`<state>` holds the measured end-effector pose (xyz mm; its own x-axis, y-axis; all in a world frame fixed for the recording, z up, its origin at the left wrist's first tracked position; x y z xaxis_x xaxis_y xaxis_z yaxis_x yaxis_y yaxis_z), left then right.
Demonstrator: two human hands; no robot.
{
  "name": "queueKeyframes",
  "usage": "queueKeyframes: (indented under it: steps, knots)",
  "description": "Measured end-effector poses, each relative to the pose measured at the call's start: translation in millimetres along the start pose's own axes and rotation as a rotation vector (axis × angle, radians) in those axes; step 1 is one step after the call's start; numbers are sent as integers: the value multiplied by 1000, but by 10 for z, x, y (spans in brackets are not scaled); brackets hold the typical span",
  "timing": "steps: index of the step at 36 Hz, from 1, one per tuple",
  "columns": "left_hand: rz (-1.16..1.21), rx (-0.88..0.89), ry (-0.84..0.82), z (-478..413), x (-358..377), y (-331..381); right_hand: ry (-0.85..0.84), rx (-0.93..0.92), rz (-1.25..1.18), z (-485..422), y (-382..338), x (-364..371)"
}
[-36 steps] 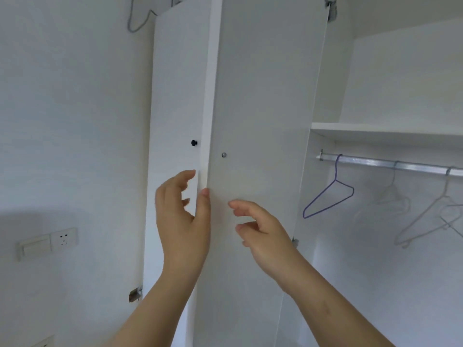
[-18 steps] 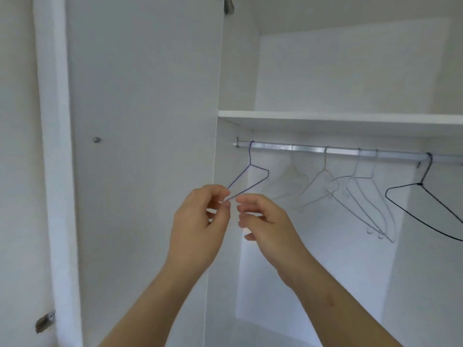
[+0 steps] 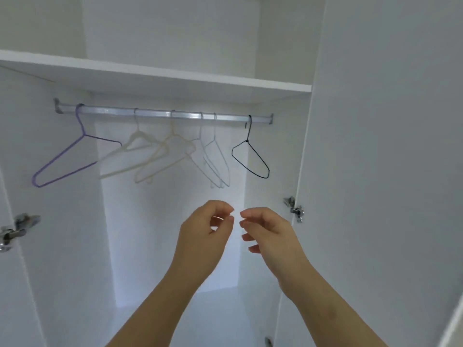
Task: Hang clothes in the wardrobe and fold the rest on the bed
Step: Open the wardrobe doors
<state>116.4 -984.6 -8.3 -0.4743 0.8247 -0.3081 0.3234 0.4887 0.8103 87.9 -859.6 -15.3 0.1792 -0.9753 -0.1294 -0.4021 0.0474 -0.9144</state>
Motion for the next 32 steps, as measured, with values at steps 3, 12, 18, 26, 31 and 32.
queueKeyframes:
  steps: [3, 12, 18, 26, 31, 32]
  knots:
    - [57, -19, -102, 44, 417, 18, 79, 62, 21, 95, 177, -343]
    - [193, -24, -402, 133, 1464, 97, 328, 203, 77, 429, 576, -1111]
    - [255, 18, -607, 234, 2087, 242, 525, 286, 119, 732, 701, -1565]
    - [298, 149, -910, 674, 2650, 458, 825, 385, 132, 1281, 825, -1941]
    - [337, 212, -1110, 1118, 2861, 560, 1038, 430, 142, 1751, 848, -2084]
    - [351, 216, -1135, 1194, 2901, 575, 1078, 439, 138, 1854, 844, -2098]
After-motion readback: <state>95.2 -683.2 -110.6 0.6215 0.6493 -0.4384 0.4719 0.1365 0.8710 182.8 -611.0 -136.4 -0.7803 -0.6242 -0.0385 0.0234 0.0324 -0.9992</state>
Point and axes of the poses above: each hand's wrist, its own z-axis away from the middle knuckle, its own x-axis out of the palm, y = z × x, the point moved 4 cm from there along -z, towards the middle knuckle, and after that the axes turned 6 degrees about -x, right-handed, at the moved point
